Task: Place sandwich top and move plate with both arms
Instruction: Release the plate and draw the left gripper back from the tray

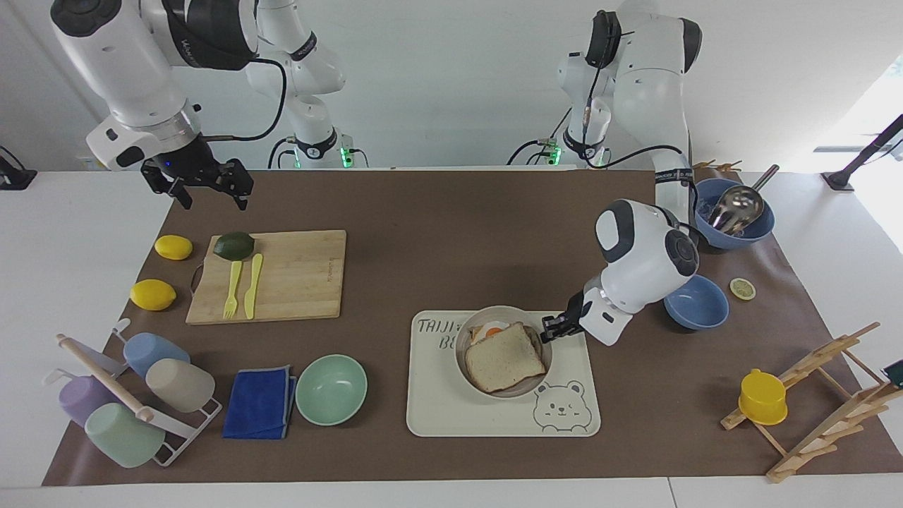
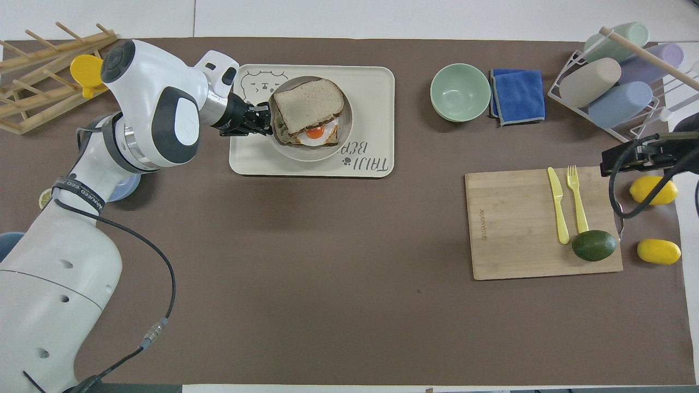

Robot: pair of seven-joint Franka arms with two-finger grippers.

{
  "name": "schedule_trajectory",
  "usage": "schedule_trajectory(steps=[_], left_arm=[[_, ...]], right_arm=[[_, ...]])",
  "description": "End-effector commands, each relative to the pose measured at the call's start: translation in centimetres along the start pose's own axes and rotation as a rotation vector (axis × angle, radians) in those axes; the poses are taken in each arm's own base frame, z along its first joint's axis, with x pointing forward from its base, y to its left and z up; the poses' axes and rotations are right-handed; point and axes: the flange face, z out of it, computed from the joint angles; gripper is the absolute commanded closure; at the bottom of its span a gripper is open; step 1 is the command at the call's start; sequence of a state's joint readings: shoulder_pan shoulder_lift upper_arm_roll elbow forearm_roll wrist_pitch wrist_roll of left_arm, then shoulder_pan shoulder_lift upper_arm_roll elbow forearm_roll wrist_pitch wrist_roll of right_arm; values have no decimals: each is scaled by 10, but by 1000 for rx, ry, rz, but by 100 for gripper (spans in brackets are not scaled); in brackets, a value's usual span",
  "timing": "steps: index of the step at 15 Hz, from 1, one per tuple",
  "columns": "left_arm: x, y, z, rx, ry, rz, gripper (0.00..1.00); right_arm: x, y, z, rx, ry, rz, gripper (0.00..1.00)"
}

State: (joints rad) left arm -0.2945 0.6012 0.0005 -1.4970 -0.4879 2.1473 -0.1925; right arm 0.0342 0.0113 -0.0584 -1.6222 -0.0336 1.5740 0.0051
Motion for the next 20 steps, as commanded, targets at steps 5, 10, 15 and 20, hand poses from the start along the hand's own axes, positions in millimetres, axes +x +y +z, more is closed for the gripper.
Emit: schedule_trajectory(steps=[5, 10, 15, 20], left_arm=[[-4, -3, 11, 41, 67, 42, 100], [-6, -4, 12, 44, 59, 60, 1], [-9, -12, -57, 35, 53, 42, 0], [-28, -56, -184, 198, 99, 53, 0]], right_arm=[[-6, 3, -1, 31, -2, -17, 0], [-6, 3, -1, 31, -2, -17, 0], [-6, 3, -1, 31, -2, -17, 0], [-6, 3, -1, 31, -2, -17, 0]])
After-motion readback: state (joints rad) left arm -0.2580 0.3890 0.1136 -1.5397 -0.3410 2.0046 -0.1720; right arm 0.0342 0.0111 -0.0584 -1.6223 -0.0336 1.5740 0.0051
